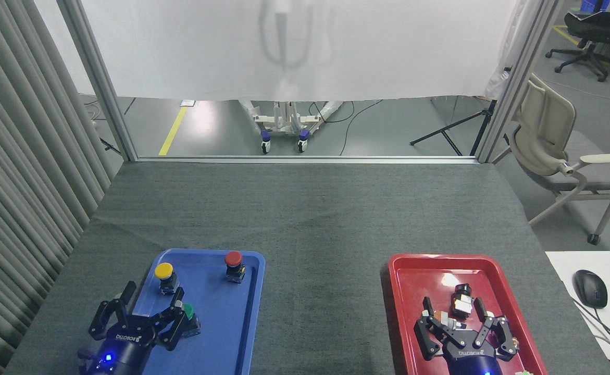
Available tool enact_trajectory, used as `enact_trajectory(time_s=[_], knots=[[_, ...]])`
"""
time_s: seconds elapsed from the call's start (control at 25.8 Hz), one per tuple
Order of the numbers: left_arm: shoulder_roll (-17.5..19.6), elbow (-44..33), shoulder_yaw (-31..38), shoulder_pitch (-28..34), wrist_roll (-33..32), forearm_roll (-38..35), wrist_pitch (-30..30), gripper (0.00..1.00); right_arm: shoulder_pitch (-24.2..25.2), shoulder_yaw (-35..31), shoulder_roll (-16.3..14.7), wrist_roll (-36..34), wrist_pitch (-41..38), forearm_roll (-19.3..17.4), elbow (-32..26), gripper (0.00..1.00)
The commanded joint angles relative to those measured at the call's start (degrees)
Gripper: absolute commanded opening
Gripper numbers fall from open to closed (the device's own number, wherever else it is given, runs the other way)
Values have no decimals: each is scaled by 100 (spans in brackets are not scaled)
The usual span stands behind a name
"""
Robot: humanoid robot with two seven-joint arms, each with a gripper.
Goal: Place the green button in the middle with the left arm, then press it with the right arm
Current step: 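Grasp the green button with the left hand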
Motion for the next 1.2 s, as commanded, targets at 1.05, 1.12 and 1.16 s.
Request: enact_trajectory(time_s=[1.05, 1.12, 1.16], knots=[[-553, 1430, -285, -172, 369, -444, 357, 95, 257, -416, 93, -54, -6, -383, 44, 100], [-553, 1518, -373, -278, 360, -462, 357, 95, 186, -416, 76, -54, -15, -392, 44, 100], [-553, 1588, -425, -330, 360, -488, 366, 95, 142, -407, 67, -54, -15, -392, 44, 100]])
